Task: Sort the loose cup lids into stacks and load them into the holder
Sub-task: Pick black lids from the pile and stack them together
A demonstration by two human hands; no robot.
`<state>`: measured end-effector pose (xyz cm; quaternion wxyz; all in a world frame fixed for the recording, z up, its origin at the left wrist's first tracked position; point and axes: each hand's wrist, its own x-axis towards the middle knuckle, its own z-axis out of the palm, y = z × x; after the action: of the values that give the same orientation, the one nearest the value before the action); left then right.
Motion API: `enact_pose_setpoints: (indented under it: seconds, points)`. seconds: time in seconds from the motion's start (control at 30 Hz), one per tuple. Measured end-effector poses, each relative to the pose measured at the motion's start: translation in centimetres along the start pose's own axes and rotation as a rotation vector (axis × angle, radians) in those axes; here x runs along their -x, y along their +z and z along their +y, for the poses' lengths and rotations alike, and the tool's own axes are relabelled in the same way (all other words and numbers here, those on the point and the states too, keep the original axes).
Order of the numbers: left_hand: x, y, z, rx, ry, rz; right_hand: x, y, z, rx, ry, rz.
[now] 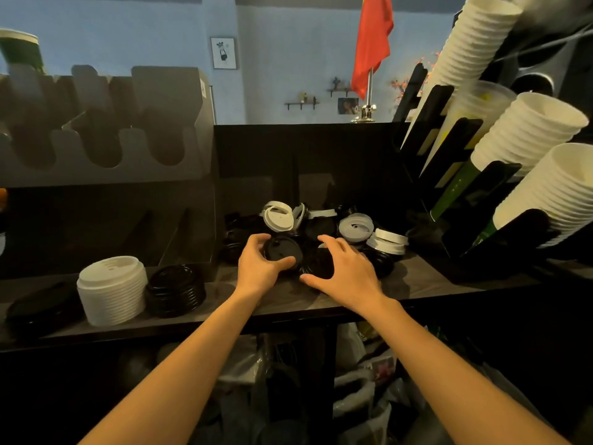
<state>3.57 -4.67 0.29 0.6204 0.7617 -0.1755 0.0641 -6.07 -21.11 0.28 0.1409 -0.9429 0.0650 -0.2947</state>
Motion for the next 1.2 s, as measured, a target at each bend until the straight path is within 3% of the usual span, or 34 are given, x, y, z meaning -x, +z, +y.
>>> enact_pose_setpoints:
  seconds: [0.13, 0.23, 0.43, 0.57, 0.73, 0.9, 1.0, 1.2]
  points:
    - [-0.9, 1.7, 1.2, 0.267, -0.062, -0.086, -1.6, 0.2, -1.2, -0.121, 0.038, 0.2]
    - [-1.5, 3.0, 1.9, 0.398, -0.123, -0.1, -3.0, 1.7, -2.5, -0.206, 0.098, 0.26]
    - [-1.0, 3.8, 1.9, 0.617, -0.268, -0.216, -3.3, 2.7, -1.9, -0.452, 0.187, 0.164]
    - [-0.7, 3.7, 1.9, 0.707, -0.292, -0.28, -3.2, 2.9, -1.4, -0.542, 0.235, 0.241]
    - [-0.8, 3.2, 1.5, 0.8, -0.368, -0.288, -2.9, 2.6, -0.7, -0.519, 0.266, 0.231]
    - [-0.9, 2.9, 1.6, 0.857, -0.434, -0.211, -2.7, 2.4, -0.6, -0.641, 0.266, 0.124]
    - [-1.2, 2.9, 1.6, 0.83, -0.485, -0.082, -2.7, 2.3, -0.7, -0.651, 0.255, 0.038]
    - [-1.7, 2.7, 1.3, 0.809, -0.479, 0.217, -2.0, 1.8, -1.4, -0.268, 0.253, 0.014]
